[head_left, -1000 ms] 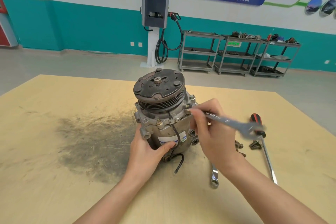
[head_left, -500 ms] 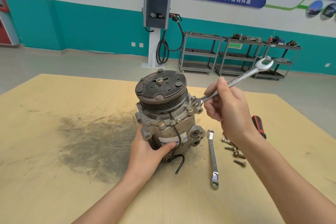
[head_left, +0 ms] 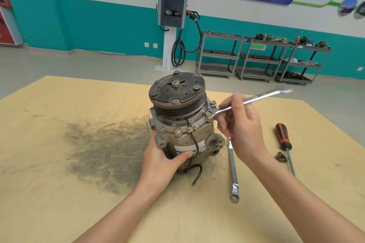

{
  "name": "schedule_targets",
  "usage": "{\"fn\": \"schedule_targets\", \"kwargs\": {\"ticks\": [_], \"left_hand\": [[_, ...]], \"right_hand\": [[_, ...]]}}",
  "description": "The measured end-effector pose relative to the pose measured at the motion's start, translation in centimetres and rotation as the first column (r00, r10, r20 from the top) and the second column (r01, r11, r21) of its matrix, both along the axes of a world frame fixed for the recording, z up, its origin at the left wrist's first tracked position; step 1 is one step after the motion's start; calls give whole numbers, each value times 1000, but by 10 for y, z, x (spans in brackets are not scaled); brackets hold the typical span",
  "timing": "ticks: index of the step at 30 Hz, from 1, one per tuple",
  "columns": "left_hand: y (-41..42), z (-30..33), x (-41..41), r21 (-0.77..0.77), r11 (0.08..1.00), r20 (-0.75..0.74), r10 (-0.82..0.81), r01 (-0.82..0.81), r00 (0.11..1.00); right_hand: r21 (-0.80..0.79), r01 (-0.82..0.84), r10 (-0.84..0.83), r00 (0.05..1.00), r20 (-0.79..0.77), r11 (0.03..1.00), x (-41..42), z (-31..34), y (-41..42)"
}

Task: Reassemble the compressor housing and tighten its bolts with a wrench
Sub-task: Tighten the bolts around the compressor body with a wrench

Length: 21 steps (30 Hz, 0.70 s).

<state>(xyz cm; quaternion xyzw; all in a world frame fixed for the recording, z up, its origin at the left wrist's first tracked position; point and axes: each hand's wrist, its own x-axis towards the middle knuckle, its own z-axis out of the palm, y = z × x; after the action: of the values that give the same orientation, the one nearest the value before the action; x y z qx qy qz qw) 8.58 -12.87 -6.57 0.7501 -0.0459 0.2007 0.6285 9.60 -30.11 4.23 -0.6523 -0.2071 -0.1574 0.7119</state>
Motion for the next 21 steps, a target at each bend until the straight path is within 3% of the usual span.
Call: {"fn": "schedule_targets", "kwargs": {"ticks": [3,6,12,16,21], "left_hand": [[0,1,0,-2,1000,3,3,-3,1000],[-1,1,0,13,1000,14,11,-12,1000],[-1,0,-1,7,1000,-14,13,-13,1000],[-1,0,-2,6,1000,-27,9,-9,1000],[-1,1,-2,0,1000,-33,7,-7,999]], "right_hand": [[-167,199,-126,921,368,966,-14,-15,6],[-311,376,-184,844,503,873,-23,-18,14],[-38,269,-249,931,268,963,-21,4,10],[-56,135,-134,991,12,989,-5,14,0],[27,-84,87,971,-222,996,10,23,-5]]}}
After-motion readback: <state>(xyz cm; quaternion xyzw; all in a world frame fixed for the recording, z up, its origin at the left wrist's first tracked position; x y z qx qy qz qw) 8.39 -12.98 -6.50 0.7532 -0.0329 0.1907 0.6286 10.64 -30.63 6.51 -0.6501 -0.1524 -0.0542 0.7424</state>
